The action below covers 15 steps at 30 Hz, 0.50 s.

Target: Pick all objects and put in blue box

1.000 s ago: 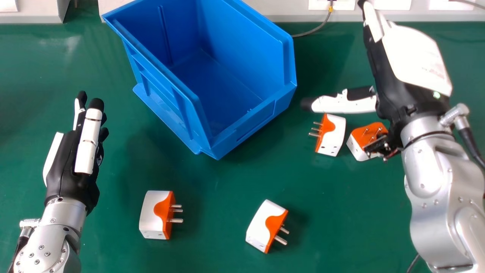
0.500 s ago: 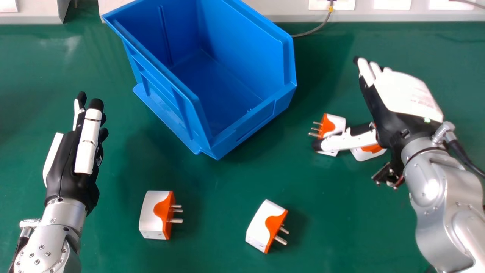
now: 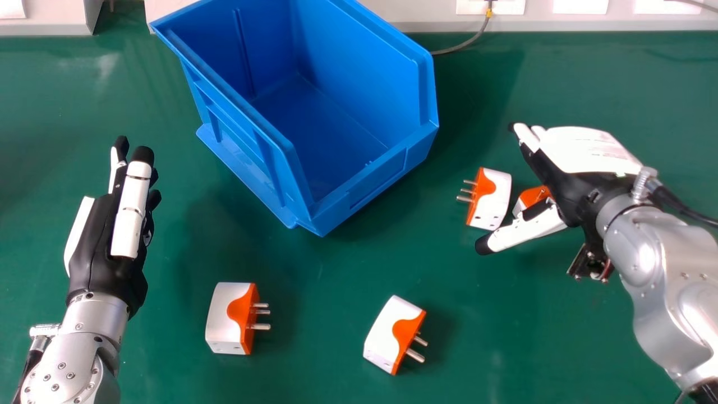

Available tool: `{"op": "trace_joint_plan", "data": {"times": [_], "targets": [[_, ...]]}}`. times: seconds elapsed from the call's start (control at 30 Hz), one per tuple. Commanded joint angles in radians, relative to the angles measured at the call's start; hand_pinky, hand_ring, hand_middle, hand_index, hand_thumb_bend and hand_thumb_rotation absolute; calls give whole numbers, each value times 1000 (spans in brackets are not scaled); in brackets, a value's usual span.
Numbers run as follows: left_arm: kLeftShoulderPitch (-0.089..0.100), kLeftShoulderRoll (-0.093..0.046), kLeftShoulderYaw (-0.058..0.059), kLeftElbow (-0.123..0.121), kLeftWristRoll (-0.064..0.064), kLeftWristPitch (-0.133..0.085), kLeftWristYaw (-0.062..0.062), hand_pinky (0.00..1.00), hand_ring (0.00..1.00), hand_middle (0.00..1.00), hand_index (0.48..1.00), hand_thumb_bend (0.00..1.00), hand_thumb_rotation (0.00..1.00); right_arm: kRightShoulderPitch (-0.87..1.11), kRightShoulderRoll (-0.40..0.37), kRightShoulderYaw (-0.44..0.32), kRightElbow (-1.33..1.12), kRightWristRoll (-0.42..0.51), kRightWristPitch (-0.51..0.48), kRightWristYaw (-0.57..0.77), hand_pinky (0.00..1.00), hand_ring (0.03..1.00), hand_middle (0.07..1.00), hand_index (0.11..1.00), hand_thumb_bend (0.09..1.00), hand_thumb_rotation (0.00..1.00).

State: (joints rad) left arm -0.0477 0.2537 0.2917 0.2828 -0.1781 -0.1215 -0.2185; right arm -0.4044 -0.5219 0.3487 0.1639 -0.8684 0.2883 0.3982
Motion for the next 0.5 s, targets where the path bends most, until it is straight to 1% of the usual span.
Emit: {"op": "trace_joint_plan", "data": {"times": [0.0,0.1,0.23,0.3,0.37,0.47], "targets": [[1,9,5,-33,-8,-18,-3,1000,1000,1000,1000,512,967,-52,-19,2,23,3,-21,-2,1000,1000,1000,1000,864,516],[7,7,4,-42,-8,-15,-2,1000,1000,1000,1000,515,965,-70,-18,15,51,-6,-33,0,1000,1000,1000,1000,854,509],[19,4,3,-68,-9,-5,2,1000,1000,1000,1000,519,962,-97,-15,34,78,-16,-40,7,1000,1000,1000,1000,837,503],[21,3,2,-73,-8,-2,3,1000,1000,1000,1000,521,961,-116,-13,47,99,-21,-46,9,1000,1000,1000,1000,824,503],[20,4,3,-69,-9,-2,3,1000,1000,1000,1000,522,960,-133,-14,60,118,-24,-53,10,1000,1000,1000,1000,819,503],[28,2,2,-83,-9,3,4,1000,1000,1000,1000,525,958,-157,-15,78,147,-28,-65,11,1000,1000,1000,998,800,510]]}}
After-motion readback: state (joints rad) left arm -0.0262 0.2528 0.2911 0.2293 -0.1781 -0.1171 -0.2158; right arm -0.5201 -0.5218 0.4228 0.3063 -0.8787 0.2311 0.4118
